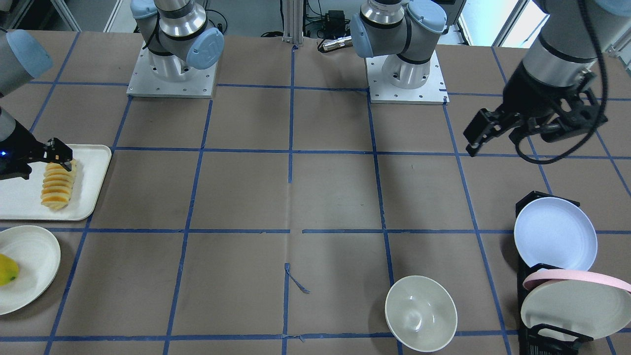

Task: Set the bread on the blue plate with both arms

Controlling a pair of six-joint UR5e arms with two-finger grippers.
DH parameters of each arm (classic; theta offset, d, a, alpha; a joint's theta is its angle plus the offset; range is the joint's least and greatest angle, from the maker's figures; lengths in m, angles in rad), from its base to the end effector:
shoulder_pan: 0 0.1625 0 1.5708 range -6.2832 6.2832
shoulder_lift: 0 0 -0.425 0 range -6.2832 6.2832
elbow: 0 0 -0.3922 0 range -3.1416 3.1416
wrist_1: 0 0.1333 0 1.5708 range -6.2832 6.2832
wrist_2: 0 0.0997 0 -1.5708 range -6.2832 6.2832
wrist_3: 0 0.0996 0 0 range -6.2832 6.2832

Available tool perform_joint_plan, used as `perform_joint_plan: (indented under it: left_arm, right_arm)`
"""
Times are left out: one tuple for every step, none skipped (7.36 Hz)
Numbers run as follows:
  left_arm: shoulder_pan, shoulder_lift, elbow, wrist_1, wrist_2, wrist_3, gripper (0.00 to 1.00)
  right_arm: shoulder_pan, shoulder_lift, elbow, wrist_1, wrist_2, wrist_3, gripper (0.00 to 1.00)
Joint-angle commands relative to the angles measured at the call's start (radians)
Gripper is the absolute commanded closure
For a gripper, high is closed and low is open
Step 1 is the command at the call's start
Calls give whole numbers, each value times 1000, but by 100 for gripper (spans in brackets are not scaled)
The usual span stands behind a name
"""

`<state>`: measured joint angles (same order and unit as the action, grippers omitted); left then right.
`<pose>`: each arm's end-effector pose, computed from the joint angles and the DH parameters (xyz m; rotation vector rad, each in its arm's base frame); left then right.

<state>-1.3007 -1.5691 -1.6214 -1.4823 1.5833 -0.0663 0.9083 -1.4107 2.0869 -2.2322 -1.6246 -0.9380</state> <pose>0.0047 -0.5119 0.4728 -0.5235 3.0804 -0.0595 -0.1894 -0.4507 0.2357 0.4282 -3.0842 -0.0762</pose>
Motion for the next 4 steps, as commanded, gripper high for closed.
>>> perform_joint_plan:
  left_arm:
    - [169,-40,-40,122,-14,184,0]
    - [231,-66,-67,155,-12,215,0]
    - [298,-106,-66,160,-8,220,0]
    - [381,-162,-64,195,-12,223,0]
  right_arm:
    - [-14,42,5,-33,-32,-41,0]
    - [-20,70,5,-33,-35,-41,0]
    - [-25,91,5,-33,-35,-42,0]
    - [-25,95,5,-33,-35,-42,0]
